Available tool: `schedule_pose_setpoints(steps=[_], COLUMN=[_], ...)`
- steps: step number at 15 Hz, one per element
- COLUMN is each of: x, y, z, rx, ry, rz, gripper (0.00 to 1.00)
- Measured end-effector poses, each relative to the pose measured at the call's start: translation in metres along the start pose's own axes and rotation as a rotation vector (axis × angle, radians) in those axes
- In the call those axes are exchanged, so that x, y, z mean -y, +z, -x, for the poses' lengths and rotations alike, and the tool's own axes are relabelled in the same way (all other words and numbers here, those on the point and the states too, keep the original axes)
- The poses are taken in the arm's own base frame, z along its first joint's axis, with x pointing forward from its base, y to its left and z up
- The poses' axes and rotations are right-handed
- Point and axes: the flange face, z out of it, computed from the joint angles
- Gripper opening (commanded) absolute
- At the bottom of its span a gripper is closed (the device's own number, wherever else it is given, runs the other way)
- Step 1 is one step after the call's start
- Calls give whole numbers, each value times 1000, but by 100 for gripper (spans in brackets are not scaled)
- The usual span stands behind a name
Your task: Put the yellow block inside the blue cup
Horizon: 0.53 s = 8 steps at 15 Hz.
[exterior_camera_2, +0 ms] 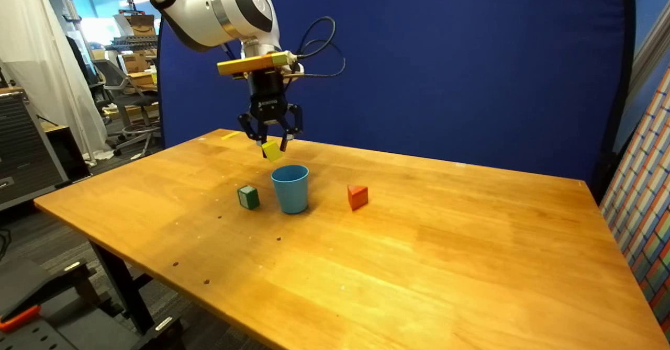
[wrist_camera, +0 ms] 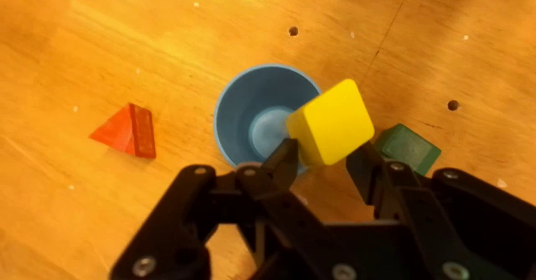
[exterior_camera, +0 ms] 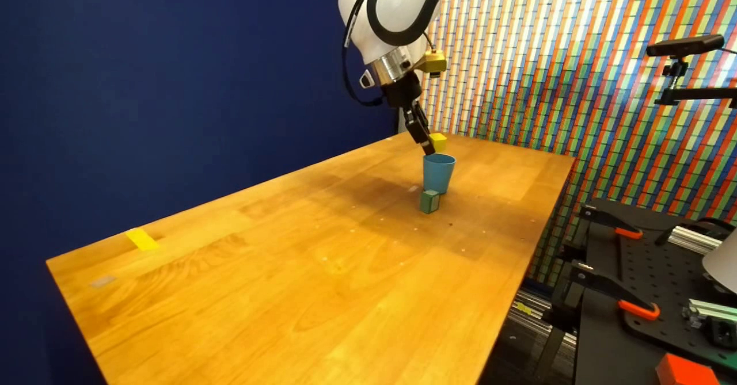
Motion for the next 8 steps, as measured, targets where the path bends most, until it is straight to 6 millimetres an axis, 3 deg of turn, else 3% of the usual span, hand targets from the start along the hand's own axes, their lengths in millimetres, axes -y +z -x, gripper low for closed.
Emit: schedule_pose_setpoints(steps=[1, 2, 4, 8], x=[-7, -14, -25, -35], y=[5, 10, 16, 20], z=[4, 7, 12, 16], rx=[8, 15, 23, 24], ry=[23, 41, 65, 80], rz=[-6, -13, -22, -31], gripper=[15, 62, 70, 99])
